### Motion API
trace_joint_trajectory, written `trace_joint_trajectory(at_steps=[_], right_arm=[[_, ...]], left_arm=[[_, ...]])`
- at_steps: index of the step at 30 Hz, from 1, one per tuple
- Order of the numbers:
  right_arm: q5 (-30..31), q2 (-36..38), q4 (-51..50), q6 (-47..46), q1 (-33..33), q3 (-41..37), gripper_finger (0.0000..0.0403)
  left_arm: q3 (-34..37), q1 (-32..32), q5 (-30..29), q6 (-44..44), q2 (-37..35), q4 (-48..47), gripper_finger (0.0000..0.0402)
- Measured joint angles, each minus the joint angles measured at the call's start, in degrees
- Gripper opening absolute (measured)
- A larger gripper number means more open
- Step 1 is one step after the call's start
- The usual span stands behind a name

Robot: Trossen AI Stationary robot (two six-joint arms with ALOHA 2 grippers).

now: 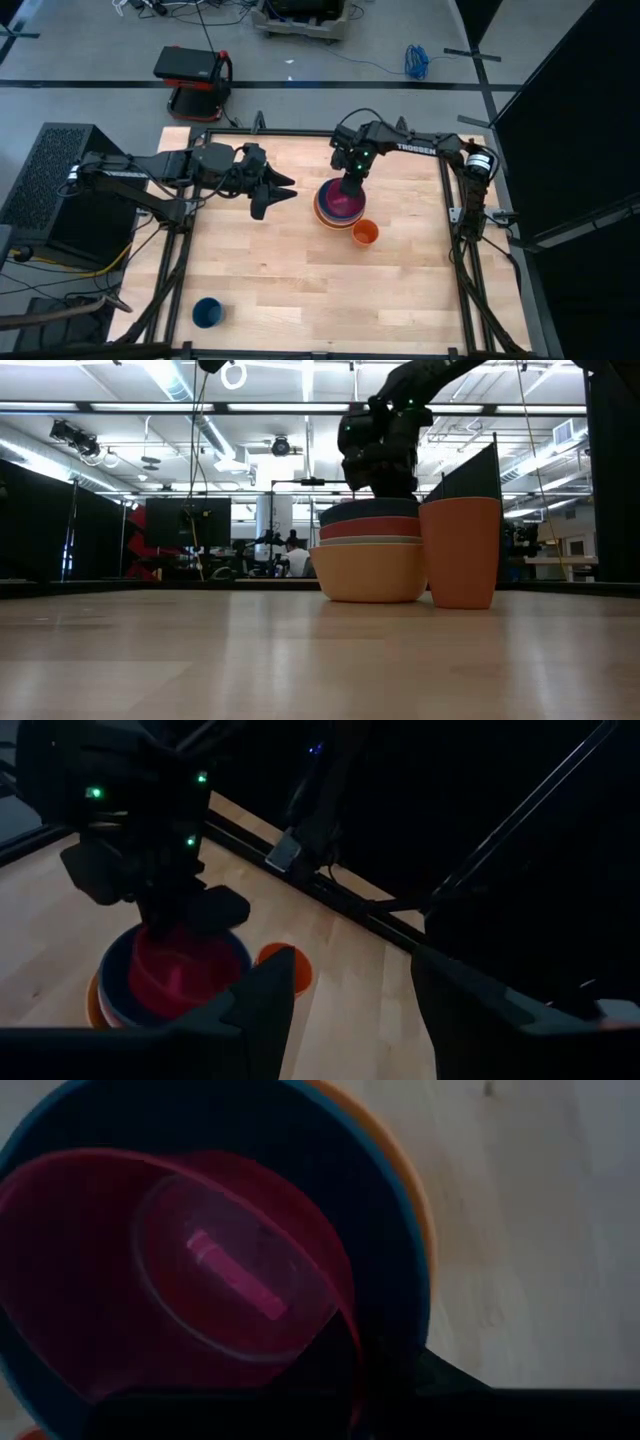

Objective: Nest bowls inside each other
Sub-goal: Stack the red bowl on top of the blue bowl, then move the orange cup to the right side of the stacked bowls

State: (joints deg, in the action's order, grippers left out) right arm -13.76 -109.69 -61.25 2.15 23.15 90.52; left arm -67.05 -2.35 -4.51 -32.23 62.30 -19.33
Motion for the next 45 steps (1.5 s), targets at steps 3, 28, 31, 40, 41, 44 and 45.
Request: trace_joint_trajectory(at_steps=[3,28,31,40,41,44,45], right_arm=[[0.02,0.0,1.11,0.7,-0.64,0.0,0.0],[0.09,0.35,0.7,-0.37,-1.72,0.64,0.0192],[0.35,0.39,-1.38,-0.3,-1.72,2.97,0.0198],[0.05,1.51,-9.04,-0.59,-2.94,8.24,0.0189],[-0.05,1.72,-9.99,-0.67,-3.2,8.44,0.0188],[-0.35,2.35,-12.86,-0.91,-3.99,9.03,0.0186],[-0.45,2.56,-13.82,-0.99,-4.25,9.23,0.0185]], left_arm=[[0.0,-0.02,0.0,0.0,0.0,0.29,0.0188],[0.0,0.0,0.04,0.26,0.0,0.31,0.0188],[0.0,-0.01,0.04,0.5,0.0,0.28,0.0188],[0.0,-0.01,0.04,1.14,0.0,-0.5,0.0188],[0.0,-0.01,0.04,1.21,0.0,-0.64,0.0188],[0.0,-0.01,0.04,1.43,0.0,-1.05,0.0188],[0.0,-0.01,0.04,1.5,0.0,-1.18,0.0188]])
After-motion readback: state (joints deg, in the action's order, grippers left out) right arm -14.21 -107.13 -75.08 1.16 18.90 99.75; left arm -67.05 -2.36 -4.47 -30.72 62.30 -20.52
